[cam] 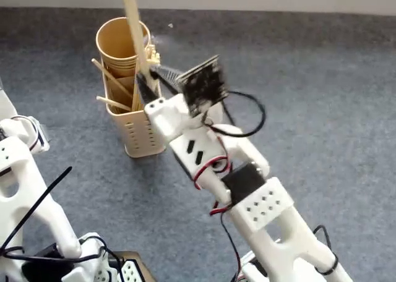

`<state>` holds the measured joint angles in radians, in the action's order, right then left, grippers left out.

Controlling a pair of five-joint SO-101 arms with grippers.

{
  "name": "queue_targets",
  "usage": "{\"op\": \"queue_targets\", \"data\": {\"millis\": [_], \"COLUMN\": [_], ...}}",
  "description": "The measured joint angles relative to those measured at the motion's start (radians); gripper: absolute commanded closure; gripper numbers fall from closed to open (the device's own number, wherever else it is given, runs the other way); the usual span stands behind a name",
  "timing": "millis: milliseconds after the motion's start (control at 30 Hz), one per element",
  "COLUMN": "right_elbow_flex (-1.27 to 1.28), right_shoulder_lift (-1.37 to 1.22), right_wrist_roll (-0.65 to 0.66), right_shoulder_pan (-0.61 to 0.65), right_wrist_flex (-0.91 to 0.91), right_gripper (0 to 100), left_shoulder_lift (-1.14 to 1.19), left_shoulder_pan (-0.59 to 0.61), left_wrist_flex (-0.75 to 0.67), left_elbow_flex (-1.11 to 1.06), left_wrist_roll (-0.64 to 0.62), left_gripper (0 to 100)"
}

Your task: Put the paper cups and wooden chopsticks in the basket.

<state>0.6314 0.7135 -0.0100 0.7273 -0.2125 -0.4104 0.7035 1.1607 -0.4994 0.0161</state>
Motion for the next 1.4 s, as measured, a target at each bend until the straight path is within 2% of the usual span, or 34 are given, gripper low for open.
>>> {"op": "queue_targets", "data": {"millis": [333,633,967,1267,1400], "right_elbow_flex": [-0.180,-0.212,-0.121,-0.120,-0.143], "right_shoulder_lift": [-0.207,-0.473,-0.483,-0.427,-0.333], "right_wrist_roll": [0.000,0.000,-0.002,0.052,0.127], "right_shoulder_pan": [0.026,0.031,0.032,0.026,0.023], "right_wrist_flex": [0.048,0.061,0.061,-0.031,-0.104], "right_gripper": [99.3,99.3,98.9,71.3,69.6], "left_shoulder_lift": [0.000,0.000,0.000,0.000,0.000], "left_shoulder_pan": [0.000,0.000,0.000,0.000,0.000], "left_wrist_flex": [0.000,0.000,0.000,0.000,0.000], "left_elbow_flex": [0.000,0.000,0.000,0.000,0.000], "left_wrist_roll": [0.000,0.000,0.000,0.000,0.000], "left_gripper": [79,79,79,79,79]}}
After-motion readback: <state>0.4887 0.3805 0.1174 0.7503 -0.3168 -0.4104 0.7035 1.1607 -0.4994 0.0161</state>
